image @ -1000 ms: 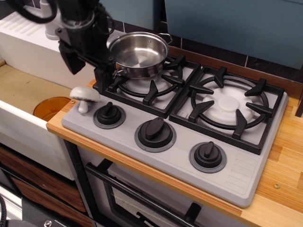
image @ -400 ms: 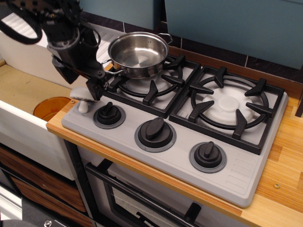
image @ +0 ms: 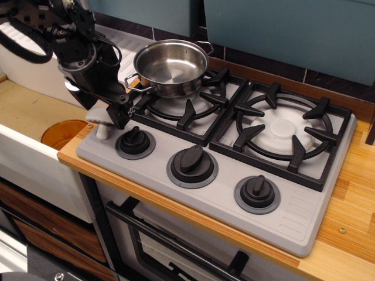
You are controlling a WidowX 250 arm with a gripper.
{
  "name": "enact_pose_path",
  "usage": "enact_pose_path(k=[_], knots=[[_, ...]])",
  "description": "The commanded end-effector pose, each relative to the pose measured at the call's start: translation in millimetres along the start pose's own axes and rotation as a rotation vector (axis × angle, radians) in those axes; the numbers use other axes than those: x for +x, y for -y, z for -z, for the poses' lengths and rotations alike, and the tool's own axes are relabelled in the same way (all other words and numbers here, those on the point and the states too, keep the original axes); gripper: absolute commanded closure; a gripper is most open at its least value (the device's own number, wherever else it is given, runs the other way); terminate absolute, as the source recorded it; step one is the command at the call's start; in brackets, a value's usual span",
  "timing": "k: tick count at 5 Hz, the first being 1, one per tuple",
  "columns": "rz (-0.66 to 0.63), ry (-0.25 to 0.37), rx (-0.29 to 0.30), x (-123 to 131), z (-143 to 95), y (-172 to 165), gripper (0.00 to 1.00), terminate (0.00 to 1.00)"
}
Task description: Put pot or pan on stove and put mushroom in pot or pan
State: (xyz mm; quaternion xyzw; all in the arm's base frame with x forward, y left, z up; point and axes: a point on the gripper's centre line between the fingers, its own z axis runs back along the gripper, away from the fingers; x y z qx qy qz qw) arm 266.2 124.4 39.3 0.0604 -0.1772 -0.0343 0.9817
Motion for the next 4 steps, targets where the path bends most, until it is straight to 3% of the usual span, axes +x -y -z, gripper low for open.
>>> enact_pose_path(k=[1, 3, 4], knots=[[-0.007, 0.020, 0.016, 3.3, 1.4, -0.4, 0.00, 0.00], [-0.023, 0.031, 0.002, -1.5, 7.7, 5.2, 0.00, 0.00], [-0.037, 0.015, -0.013, -1.7, 7.8, 6.3, 1.00, 0.00]])
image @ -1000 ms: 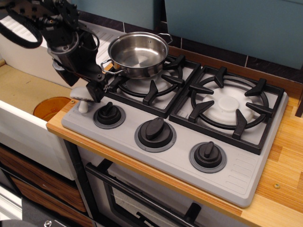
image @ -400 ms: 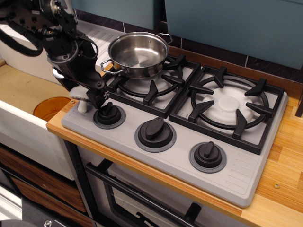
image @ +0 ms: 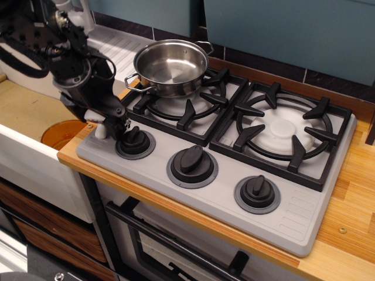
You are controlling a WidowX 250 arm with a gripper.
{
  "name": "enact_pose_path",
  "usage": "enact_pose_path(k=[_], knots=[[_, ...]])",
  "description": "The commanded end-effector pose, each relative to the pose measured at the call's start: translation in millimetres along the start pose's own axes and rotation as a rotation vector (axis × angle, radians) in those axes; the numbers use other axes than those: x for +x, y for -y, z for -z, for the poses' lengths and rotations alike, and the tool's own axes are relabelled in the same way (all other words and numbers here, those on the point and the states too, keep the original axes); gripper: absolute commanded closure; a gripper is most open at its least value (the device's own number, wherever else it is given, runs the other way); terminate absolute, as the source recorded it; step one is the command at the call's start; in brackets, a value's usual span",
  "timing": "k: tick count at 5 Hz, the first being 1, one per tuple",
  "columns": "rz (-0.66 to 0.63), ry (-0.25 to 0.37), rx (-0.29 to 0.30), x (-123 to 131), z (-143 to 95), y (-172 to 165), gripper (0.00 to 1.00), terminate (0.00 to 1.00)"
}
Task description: Put pot or pan on stove and put mushroom in pot or pan
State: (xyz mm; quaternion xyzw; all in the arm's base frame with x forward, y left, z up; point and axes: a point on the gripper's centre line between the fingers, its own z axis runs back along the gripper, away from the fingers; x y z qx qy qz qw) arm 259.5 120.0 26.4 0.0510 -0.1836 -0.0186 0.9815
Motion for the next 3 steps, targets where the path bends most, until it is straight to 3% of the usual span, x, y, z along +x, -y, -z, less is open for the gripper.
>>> enact_pose_path(k=[1, 2, 3], knots=[[0.000, -0.004, -0.013, 11, -4, 0, 1.00, 0.00], [-0.001, -0.012, -0.001, 17, -10, -2, 1.00, 0.00], [0.000, -0.044, 0.013, 25, -33, -6, 1.00, 0.00]])
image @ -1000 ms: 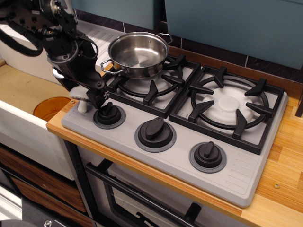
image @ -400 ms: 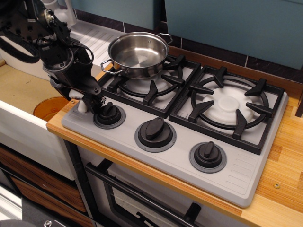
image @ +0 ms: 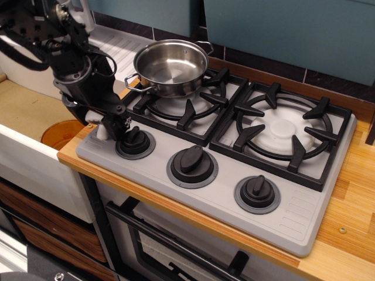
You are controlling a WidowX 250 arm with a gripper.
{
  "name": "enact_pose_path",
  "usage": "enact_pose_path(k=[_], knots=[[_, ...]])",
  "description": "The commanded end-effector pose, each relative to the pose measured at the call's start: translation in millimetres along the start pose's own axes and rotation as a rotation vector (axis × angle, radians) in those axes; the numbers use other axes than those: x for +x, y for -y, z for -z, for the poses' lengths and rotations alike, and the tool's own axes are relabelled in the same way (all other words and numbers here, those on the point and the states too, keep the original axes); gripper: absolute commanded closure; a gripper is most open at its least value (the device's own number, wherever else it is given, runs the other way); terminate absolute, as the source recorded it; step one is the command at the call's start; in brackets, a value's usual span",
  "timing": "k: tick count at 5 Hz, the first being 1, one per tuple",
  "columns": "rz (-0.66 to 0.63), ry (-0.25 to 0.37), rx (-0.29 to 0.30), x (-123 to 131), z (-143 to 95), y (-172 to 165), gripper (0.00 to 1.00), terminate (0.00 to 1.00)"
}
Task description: Put pot or pan on stove and put mushroom in pot or pan
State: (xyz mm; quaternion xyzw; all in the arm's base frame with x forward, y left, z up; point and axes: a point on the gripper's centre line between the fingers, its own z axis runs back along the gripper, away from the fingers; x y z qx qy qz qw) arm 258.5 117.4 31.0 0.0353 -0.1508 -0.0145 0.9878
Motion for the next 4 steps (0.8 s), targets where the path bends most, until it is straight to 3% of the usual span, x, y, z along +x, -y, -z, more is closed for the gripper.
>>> enact_pose_path(k=[1, 2, 3, 4], knots=[[-0.002, -0.028, 0.052, 40, -61, -7, 1.00, 0.00], [-0.019, -0.075, 0.040, 69, -83, -4, 1.00, 0.00], [-0.021, -0.078, 0.025, 107, -93, 4, 1.00, 0.00], [-0.024, -0.084, -0.003, 139, -86, 14, 1.00, 0.00]])
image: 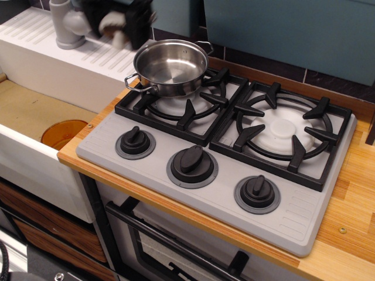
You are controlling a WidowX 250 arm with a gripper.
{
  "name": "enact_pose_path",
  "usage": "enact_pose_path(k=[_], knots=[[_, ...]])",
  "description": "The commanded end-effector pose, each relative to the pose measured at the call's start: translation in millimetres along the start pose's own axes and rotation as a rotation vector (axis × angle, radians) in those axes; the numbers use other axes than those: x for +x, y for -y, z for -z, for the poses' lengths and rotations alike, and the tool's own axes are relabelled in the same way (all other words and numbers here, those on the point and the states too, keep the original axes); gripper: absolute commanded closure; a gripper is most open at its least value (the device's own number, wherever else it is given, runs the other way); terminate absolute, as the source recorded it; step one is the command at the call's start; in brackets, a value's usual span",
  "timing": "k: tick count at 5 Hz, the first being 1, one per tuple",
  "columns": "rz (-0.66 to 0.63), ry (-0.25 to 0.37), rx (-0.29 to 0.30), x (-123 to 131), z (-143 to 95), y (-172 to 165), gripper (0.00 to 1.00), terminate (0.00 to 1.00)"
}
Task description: Put pot or pan on stove and put mushroom in pot or pan
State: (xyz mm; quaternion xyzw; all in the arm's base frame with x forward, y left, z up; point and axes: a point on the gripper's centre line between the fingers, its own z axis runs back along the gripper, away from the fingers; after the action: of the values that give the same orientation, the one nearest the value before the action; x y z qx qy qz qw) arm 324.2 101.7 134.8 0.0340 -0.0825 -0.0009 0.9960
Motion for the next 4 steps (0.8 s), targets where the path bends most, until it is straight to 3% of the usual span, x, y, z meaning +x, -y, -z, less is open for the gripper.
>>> enact_pose_path(k=[1, 2, 3, 4], knots=[[0.002, 0.048, -0.007, 51.4, -7.6, 10.7, 1.00, 0.00], [0.001, 0.044, -0.010, 50.4, -5.3, 10.8, 1.00, 0.00], [0.007, 0.051, -0.024, 45.7, -4.6, 14.2, 0.00, 0.00], [0.012, 0.066, -0.035, 41.7, -2.4, 14.3, 0.00, 0.00]])
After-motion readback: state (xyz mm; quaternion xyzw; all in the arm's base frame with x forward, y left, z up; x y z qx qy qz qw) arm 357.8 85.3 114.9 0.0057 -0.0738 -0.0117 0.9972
